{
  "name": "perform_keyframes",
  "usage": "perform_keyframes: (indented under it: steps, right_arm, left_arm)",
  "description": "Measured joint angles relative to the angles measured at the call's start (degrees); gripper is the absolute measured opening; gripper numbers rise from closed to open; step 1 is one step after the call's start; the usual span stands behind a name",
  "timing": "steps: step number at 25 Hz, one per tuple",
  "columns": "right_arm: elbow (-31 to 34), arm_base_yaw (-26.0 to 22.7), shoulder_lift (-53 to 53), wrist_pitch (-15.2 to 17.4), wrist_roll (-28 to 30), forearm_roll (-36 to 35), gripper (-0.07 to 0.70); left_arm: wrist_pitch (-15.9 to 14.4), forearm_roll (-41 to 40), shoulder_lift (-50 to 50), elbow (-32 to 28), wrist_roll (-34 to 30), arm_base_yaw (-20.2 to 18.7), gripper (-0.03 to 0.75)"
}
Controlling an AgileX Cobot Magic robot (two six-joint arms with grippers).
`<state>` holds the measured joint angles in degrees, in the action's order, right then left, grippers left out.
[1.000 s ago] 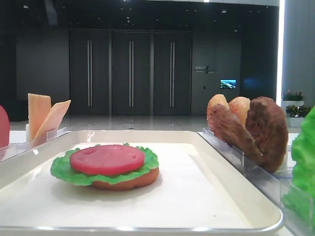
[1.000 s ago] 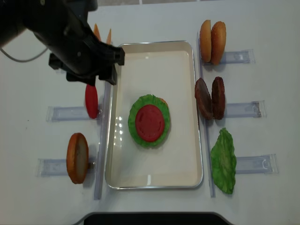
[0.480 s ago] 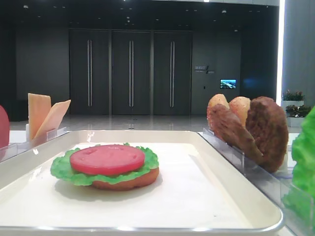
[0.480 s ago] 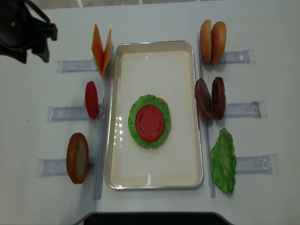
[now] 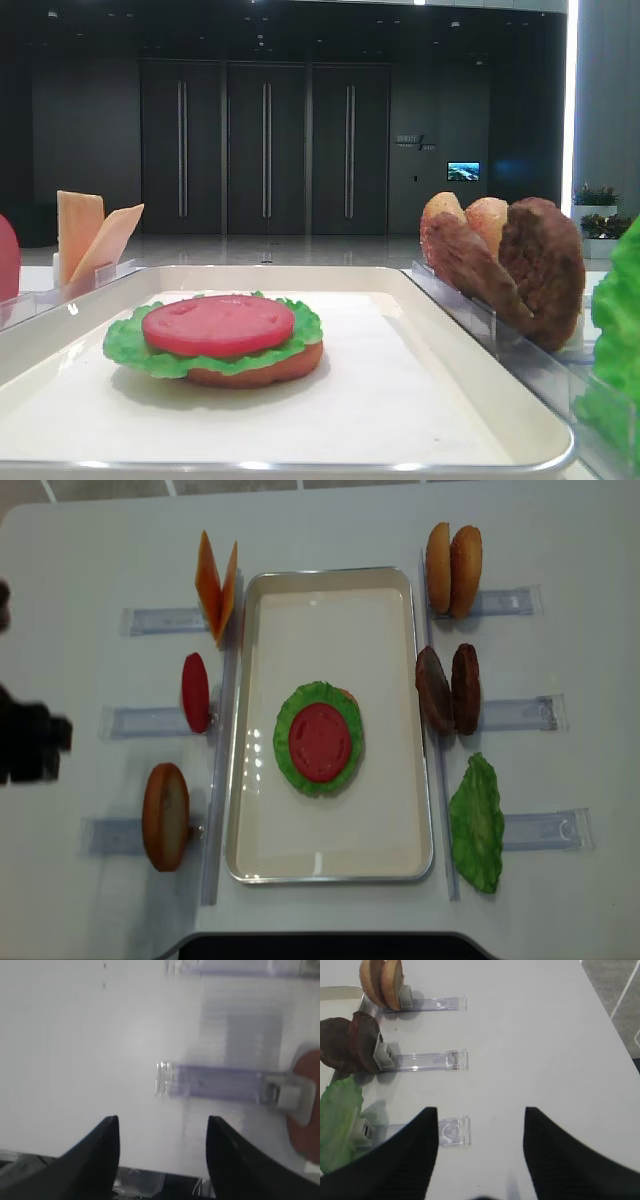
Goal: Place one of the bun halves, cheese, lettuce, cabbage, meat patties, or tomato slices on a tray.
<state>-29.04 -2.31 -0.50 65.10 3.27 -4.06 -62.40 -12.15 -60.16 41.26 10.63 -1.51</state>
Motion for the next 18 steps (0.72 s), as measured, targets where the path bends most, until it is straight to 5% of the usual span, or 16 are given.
perform_keyframes:
  steps: [6, 18]
  right_arm:
    - [0.0, 0.0, 0.0, 0.0, 0.0, 0.0, 0.369]
    - [0.0, 0.0, 0.0, 0.0, 0.0, 0.0, 0.369]
  left_arm:
    - [0.95, 3.13, 16.2, -13.24, -0.81, 0.0, 0.419]
    - [0.21, 12.15, 42.56, -14.22, -12.57, 0.0, 0.381]
